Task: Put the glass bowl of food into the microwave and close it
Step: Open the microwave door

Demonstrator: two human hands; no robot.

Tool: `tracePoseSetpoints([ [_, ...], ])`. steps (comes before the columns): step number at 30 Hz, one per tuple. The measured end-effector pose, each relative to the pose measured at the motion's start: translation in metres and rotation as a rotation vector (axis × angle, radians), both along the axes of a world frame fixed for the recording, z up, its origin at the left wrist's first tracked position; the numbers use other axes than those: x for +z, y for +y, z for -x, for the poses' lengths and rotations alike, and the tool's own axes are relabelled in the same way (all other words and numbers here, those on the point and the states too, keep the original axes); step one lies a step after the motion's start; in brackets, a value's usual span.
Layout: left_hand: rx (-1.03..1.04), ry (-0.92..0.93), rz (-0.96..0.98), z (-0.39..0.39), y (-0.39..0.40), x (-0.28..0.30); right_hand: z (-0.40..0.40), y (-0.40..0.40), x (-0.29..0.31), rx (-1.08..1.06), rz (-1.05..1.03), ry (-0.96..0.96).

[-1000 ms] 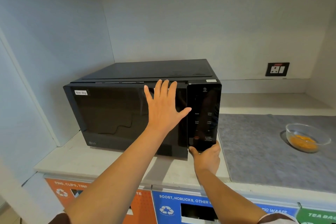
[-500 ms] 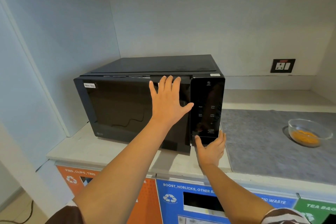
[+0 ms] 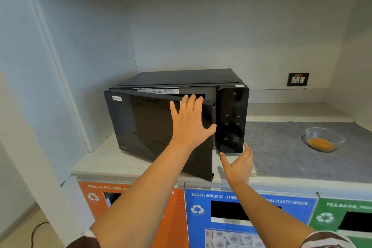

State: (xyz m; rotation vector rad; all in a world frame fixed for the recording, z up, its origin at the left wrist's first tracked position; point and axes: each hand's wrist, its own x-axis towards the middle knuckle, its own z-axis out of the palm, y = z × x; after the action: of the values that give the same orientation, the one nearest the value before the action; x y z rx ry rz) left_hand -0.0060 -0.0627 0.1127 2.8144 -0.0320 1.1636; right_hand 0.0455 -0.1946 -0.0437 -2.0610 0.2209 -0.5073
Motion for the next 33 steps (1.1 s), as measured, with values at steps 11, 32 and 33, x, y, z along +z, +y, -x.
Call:
tracePoseSetpoints([
  [11,-0.07,0.04,0.136,0.117,0.04,0.004,0.131,0.013,0.001,0.036,-0.008,-0.046],
  [32,0.491,0.25,-0.174,0.247,0.138,0.044,0.239,0.057,0.032,0.166,0.115,-0.051],
  [33,0.508,0.256,-0.184,0.25,0.142,0.044,0.241,0.06,0.033,0.175,0.118,-0.053],
])
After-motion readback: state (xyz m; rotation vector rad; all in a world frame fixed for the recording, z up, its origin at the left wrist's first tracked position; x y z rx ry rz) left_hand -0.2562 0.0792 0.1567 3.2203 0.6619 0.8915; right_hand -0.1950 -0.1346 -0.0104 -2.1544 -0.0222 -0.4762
